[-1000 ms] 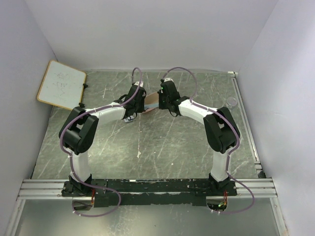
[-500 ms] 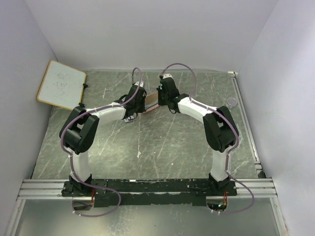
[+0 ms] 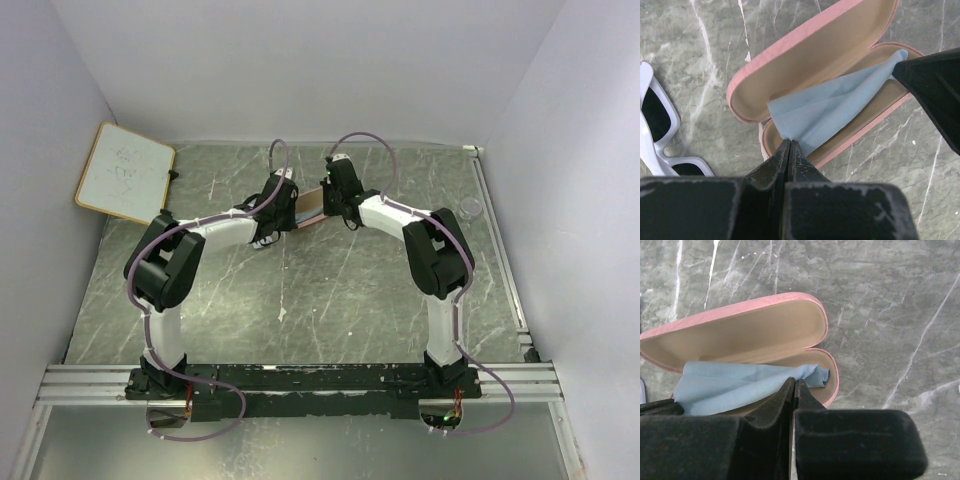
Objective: Organize the sunglasses
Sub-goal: Place the glasses cleaning cloth in the sunglasses case.
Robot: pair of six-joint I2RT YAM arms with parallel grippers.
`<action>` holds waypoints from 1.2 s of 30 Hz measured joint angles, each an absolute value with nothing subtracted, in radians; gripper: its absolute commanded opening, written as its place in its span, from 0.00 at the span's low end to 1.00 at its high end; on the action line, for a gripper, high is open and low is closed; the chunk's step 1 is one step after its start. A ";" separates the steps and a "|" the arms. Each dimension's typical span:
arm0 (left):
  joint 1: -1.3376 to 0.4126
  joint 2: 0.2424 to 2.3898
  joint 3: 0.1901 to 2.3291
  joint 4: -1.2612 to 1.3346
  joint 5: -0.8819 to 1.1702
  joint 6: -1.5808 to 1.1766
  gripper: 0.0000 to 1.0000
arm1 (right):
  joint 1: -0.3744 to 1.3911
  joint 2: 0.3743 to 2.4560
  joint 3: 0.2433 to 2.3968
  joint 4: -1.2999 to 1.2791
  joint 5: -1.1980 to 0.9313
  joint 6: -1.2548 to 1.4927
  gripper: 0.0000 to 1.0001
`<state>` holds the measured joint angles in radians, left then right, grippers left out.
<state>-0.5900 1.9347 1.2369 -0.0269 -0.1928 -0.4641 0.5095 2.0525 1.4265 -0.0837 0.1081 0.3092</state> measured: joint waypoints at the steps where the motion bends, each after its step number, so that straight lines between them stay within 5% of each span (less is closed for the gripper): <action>1: -0.590 1.935 1.237 -0.027 -0.192 -0.464 0.07 | 0.507 2.054 1.426 -0.084 0.107 0.309 0.00; 36: -0.637 1.904 1.088 0.021 -0.179 -0.476 0.07 | 0.573 1.834 1.039 -0.027 0.048 0.404 0.00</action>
<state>-0.6369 1.9038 1.0882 0.0212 -0.1791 -0.4755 0.5732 1.8339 1.0389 -0.0269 0.0479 0.4042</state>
